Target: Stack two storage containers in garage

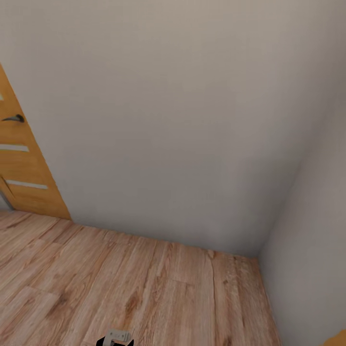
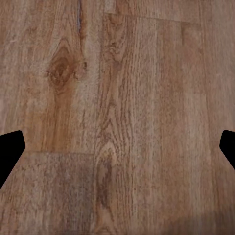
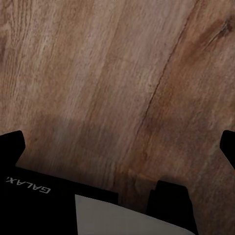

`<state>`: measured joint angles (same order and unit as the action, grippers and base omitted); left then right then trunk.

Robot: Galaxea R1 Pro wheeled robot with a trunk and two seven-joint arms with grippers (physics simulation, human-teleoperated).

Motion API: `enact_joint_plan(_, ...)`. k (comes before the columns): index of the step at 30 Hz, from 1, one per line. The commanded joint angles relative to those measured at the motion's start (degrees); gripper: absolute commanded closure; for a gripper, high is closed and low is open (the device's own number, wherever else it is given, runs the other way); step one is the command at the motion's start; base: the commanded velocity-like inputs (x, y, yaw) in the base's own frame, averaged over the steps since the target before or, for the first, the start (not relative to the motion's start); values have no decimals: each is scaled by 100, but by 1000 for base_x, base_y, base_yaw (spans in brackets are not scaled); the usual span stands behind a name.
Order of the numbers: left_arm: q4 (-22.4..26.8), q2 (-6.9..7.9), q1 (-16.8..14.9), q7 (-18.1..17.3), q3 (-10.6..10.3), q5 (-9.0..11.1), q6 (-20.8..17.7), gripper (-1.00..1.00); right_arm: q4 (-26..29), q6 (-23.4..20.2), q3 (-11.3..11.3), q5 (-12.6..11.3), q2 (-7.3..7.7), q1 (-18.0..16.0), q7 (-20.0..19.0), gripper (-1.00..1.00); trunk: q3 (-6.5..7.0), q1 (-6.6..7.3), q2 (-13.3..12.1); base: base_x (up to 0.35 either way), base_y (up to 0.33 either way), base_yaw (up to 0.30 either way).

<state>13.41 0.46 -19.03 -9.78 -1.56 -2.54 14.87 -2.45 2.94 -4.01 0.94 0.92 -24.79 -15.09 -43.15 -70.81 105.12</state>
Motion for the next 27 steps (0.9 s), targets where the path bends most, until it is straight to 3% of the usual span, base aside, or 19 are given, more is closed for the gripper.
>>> enact_joint_plan(1,-5,1,-4,3,-13,-27,25,-100,-18,31,-38,10,2,-8,-12,-100,-5,0,2,79,16,31)
enact_joint_plan(15,-5,0,-4,3,-16,-27,25,-100,-18,31,-38,6,-1,-8,-12,-100,-5,0,2,271,95,23)
enact_joint_plan(27,-5,-1,-4,3,-17,-27,25,-100,-18,31,-38,9,-3,-8,-12,-100,-5,0,2,291,112,252)
